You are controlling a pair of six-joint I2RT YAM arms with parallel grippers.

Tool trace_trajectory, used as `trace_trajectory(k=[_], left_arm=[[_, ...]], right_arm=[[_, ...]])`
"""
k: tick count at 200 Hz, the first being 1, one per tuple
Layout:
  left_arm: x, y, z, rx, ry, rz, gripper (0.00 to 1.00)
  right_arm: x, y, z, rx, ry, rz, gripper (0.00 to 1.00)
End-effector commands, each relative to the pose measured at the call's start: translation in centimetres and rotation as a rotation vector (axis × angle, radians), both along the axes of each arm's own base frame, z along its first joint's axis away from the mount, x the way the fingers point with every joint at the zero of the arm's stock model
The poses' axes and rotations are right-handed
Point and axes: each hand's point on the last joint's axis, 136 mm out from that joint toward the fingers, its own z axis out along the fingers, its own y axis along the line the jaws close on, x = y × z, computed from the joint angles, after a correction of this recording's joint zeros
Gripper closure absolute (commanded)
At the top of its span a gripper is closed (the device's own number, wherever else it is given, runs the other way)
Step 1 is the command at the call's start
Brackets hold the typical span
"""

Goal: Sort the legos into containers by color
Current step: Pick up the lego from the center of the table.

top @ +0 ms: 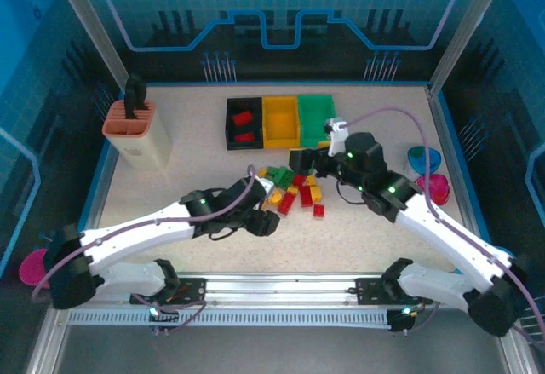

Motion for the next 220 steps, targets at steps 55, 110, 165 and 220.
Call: trace_trajectory(k=[55,110,165,220], left_arm=[[3.0,-5.2,-4.9,0.066,0.110,-0.017,0.35],[5.7,-5.1,-8.3,0.161,0.142,0.019,0.35],[7.0,-4.7,-9.8,0.202,0.156,0.035,0.35],[8.3,-4.7,-10.7,0.260,0.146,0.043,0.36]], right_arm=[[-4.0,-3.3,-4.7,-0.064,0.092,-0.065,0.05],[-4.4,-3.0,-5.4,-0.111,0.111,-0.050,0.08],[-4.4,-3.0,-5.4,-0.112,0.102,-0.054,0.08],[-4.5,-3.4,-4.7,-0.111,0.082,-0.063,0.09]])
